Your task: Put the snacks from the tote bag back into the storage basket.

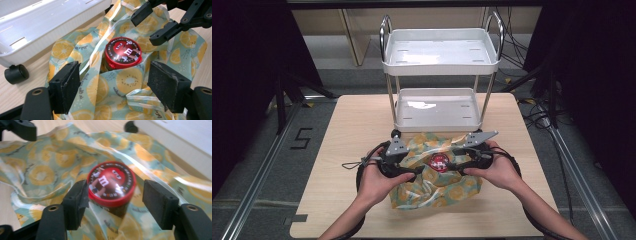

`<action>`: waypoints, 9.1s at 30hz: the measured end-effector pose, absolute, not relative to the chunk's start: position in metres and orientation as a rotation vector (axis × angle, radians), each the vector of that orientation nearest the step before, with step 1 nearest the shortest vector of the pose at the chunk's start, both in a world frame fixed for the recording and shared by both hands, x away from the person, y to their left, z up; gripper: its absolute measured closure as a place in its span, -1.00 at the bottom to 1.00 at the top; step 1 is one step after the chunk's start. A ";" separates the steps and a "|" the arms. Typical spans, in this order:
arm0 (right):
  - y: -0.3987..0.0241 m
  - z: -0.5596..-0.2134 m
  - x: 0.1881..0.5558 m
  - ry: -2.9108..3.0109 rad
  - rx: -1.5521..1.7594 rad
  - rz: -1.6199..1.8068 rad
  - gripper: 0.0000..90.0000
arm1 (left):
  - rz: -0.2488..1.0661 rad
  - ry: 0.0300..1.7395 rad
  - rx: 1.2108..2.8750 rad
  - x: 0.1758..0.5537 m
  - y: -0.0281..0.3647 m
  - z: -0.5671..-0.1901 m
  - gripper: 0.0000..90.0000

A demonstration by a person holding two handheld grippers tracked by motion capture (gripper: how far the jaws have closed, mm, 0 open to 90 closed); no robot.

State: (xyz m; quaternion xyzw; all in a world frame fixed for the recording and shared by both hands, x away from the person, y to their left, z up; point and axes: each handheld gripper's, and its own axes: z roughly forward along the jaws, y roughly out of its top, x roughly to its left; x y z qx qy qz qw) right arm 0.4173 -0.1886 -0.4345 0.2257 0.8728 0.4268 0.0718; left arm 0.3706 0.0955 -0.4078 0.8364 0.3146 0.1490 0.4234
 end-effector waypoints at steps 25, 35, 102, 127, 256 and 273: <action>-0.181 -0.463 0.440 2.774 0.487 1.192 -0.40 | 0.351 0.787 2.095 0.380 0.091 -0.413 -0.45; -0.172 -0.463 0.440 2.802 0.407 1.159 -0.44 | 0.350 0.806 2.094 0.379 0.089 -0.415 -0.45; -0.172 -0.447 0.437 2.641 0.302 1.337 -0.43 | 0.421 0.852 2.000 0.373 0.103 -0.414 -0.43; -0.161 -0.421 0.443 2.607 0.317 1.399 -0.43 | 0.496 0.942 1.900 0.370 0.129 -0.412 -0.43; -0.095 -0.403 0.535 2.414 0.529 1.345 -0.43 | 0.553 1.030 1.816 0.379 0.148 -0.413 -0.44; -0.089 -0.406 0.548 2.432 0.573 1.317 -0.43 | 0.546 1.046 1.811 0.379 0.148 -0.414 -0.44</action>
